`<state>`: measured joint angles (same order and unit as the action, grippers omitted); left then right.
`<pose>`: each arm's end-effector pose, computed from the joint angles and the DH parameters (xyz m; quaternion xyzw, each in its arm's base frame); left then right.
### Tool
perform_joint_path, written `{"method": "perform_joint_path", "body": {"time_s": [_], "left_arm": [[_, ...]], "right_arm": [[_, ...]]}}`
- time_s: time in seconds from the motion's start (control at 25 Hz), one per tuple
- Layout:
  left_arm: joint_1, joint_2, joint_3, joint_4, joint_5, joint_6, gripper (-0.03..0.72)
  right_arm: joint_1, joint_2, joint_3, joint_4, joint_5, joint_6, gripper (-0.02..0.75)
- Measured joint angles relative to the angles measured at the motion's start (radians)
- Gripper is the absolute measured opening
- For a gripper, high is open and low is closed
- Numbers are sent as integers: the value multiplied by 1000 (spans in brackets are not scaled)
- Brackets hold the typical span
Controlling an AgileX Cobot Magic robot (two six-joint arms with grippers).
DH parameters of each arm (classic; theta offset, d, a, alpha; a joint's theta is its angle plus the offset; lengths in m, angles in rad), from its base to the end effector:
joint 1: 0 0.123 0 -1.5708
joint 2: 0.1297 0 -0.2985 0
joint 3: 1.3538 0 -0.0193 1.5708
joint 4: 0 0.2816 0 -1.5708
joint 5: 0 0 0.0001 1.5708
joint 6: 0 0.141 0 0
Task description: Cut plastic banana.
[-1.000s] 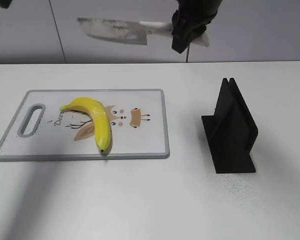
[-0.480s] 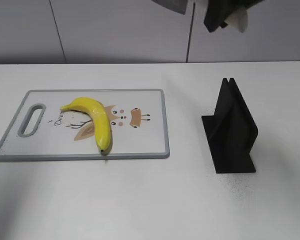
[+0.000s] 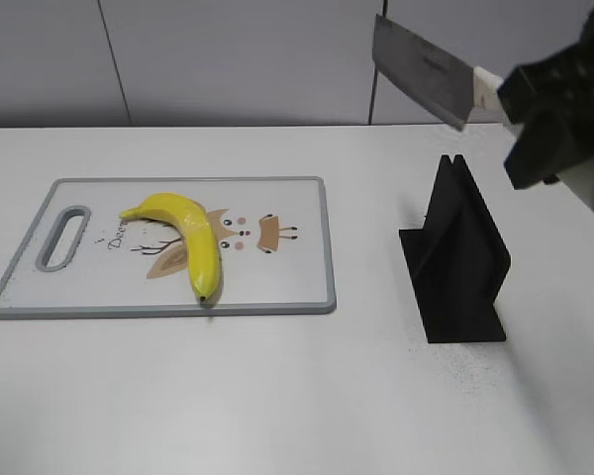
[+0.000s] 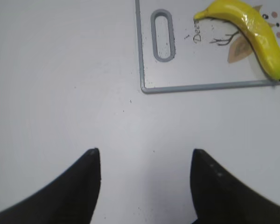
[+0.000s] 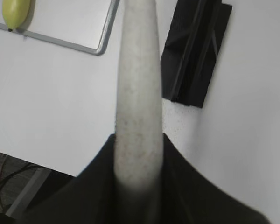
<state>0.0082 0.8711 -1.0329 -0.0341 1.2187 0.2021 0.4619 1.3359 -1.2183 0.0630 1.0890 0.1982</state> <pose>0.1868 -0.0030 0.3462 0.0916 0.9506 0.0141 0.2962 0.2759 0.1462 0.3039 -0.1202 0.9667 0.1013 0.2018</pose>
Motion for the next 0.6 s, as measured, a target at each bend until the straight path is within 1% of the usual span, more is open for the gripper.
{"method": "perform_joint_path", "body": {"time_s": [0.24,0.36,0.48,0.6], "left_arm": [[0,-303,268,-2,-13,0,587],[0,-461,373,-6,-23,0,587],[0,-617,445,-7,-29,0,587],[0,-753,492,-8,-30,0,586]], "right_arm": [[0,-173,243,-4,-81,97,162],[0,-230,325,-38,-98,156,162],[0,-273,386,-79,-123,204,162],[0,-286,426,-89,-151,217,162]]}}
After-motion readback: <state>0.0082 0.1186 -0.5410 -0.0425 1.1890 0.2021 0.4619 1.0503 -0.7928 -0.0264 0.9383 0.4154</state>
